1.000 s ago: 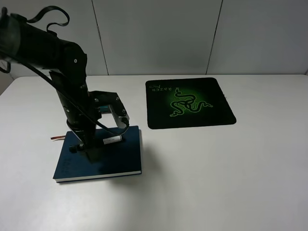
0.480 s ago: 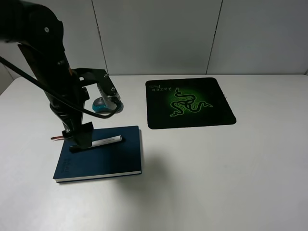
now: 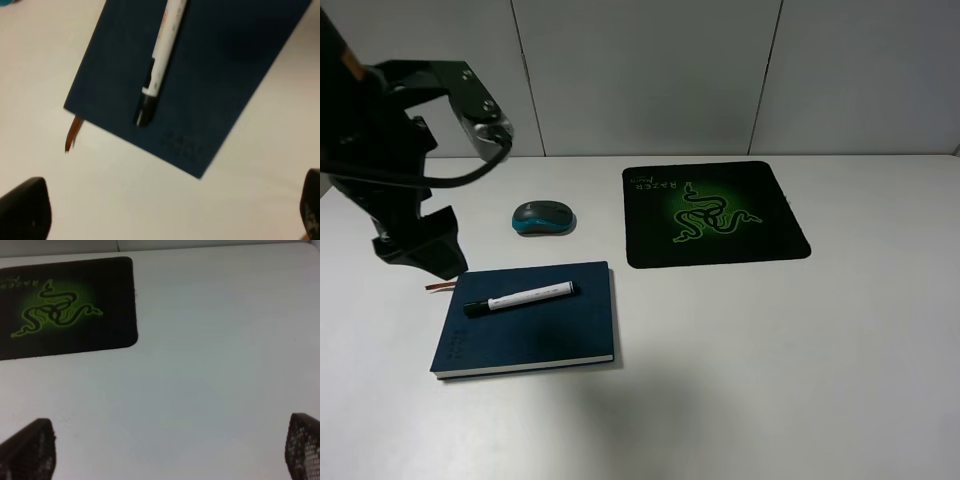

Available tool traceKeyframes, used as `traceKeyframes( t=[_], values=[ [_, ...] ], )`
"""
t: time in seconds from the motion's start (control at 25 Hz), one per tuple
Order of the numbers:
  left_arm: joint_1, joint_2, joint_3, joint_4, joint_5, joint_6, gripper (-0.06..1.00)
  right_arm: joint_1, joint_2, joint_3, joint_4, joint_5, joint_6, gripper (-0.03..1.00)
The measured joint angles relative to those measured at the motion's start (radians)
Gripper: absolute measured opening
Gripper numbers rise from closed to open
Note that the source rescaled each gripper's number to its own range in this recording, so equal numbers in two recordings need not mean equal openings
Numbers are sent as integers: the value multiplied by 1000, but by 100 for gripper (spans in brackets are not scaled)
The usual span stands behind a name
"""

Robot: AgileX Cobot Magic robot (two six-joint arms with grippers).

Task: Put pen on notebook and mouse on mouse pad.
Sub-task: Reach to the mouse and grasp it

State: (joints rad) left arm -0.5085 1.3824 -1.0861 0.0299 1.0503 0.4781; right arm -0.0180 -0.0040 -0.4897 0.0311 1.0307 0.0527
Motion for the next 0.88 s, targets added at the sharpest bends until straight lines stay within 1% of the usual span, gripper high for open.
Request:
traceKeyframes(
  t=[0.28, 0.44, 0.76, 0.88],
  values=[
    [0, -189, 0, 0, 122, -56, 100, 0, 0, 0, 0, 0, 0, 100],
    [0, -313, 22, -5, 130, -82, 100, 0, 0, 0, 0, 0, 0, 100],
    [0, -614, 110, -66, 132, -171, 100, 0, 0, 0, 0, 0, 0, 100],
    [0, -732, 146, -72, 132, -200, 100, 0, 0, 0, 0, 0, 0, 100]
  ],
)
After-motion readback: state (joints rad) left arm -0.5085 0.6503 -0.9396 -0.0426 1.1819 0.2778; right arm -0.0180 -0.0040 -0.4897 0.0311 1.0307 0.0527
